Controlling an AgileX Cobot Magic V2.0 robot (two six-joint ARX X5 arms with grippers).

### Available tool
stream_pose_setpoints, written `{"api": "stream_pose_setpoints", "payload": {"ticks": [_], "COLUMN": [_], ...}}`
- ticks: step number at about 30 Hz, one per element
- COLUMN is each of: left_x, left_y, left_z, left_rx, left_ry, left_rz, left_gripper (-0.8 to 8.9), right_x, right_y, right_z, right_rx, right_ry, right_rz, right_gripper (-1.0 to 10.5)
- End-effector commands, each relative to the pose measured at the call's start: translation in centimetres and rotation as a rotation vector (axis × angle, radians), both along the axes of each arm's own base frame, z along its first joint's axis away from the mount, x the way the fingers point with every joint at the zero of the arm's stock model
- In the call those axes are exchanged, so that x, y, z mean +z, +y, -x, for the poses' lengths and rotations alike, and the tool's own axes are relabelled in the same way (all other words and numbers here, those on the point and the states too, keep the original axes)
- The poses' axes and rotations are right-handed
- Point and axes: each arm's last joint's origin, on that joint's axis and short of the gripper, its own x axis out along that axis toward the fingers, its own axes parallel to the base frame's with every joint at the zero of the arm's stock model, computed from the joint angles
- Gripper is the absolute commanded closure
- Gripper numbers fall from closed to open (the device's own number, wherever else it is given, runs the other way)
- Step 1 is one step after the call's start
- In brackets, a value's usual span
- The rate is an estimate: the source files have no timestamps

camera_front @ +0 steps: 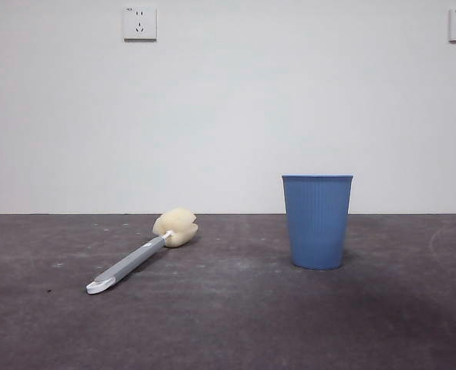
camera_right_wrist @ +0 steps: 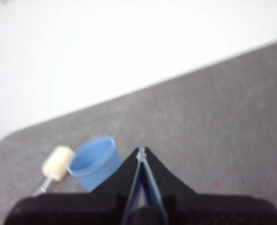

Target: Pick up the cup brush,pick up the cup,insert the brush into the cup,clean the cup,put the cup brush back,put the cup back to the fixed position on the table

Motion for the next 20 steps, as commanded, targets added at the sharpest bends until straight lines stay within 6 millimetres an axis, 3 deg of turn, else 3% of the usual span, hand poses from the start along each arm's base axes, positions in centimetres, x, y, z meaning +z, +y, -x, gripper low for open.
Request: {"api": "stream_pose_setpoints", "payload": {"ticks": [1,10,20], "left_x": [1.7,7.2,10.5], "left_y": [0.0,-0.5,-1.2], "left_z": [0.4,1.5,2.0], "left_rx": [-0.006,-0.198,-0.524], "left_ry": [0.007,0.113,0.305], "left_rz": [0.025,-0.016,-0.071], "left_gripper": [8.20,8.20,8.20], "right_x": [2.0,7.1,9.1], "right_y": [0.1,0.9,1.6], "right_z": [0.3,0.2,-0.4], "right_rx": [0.025,0.342,0.653], "right_ry": [-0.012,0.178,0.515], "right_rz": [-0.012,0.118,0.235], "right_gripper": [9.6,9.6,9.6]}}
